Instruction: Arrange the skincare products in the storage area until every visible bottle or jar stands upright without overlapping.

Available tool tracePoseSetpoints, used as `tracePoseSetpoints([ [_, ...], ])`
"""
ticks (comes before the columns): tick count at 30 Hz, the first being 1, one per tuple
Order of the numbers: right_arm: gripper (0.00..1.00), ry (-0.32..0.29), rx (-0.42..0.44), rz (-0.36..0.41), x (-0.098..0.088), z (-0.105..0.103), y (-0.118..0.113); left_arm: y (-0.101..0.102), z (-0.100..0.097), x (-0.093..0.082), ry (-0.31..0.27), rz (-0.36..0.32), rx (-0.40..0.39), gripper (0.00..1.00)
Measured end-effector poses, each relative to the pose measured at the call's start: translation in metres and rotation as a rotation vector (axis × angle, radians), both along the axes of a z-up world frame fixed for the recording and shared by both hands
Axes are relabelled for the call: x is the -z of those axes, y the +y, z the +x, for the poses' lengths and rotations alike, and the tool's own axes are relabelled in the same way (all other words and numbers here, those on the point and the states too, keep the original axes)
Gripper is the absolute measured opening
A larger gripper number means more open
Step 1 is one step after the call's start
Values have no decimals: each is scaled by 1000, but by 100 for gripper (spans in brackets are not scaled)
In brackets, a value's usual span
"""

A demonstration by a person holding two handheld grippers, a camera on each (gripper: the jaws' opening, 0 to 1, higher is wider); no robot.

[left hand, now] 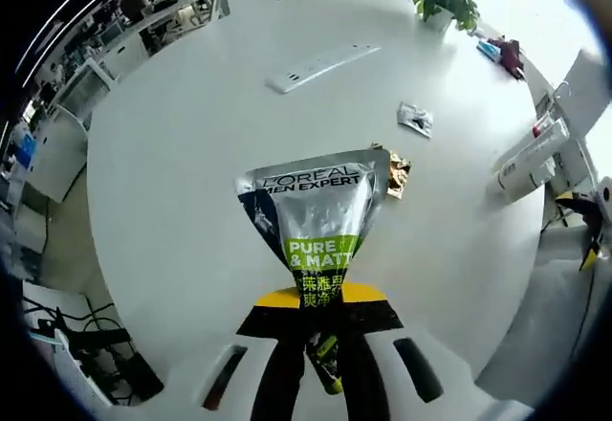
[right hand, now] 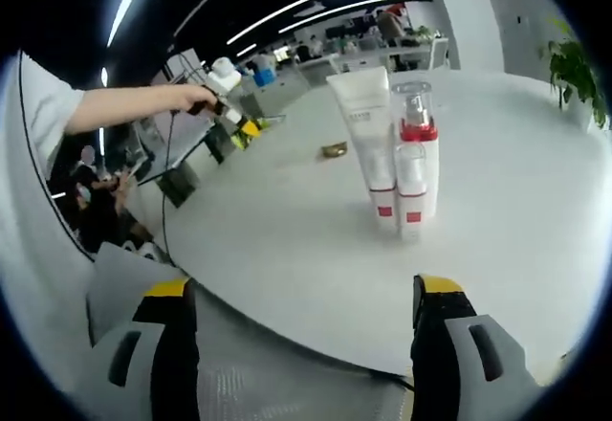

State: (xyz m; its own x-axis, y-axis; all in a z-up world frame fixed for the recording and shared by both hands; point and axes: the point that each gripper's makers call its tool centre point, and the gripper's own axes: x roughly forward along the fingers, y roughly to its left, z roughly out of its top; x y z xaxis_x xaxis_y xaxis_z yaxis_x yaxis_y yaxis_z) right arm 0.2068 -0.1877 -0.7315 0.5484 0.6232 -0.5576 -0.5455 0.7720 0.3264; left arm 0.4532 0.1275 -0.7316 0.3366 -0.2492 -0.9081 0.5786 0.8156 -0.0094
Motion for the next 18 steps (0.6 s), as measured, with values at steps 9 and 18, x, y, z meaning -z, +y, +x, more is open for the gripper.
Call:
tracePoseSetpoints([
  [9,92,-29,-27,74,-12,-4,6,-18,-32,-20,-53,-24,11,13],
  [18,90,-24,-99,104,-15,-11,14,-39,-66,-42,-114,-84,-48,13],
])
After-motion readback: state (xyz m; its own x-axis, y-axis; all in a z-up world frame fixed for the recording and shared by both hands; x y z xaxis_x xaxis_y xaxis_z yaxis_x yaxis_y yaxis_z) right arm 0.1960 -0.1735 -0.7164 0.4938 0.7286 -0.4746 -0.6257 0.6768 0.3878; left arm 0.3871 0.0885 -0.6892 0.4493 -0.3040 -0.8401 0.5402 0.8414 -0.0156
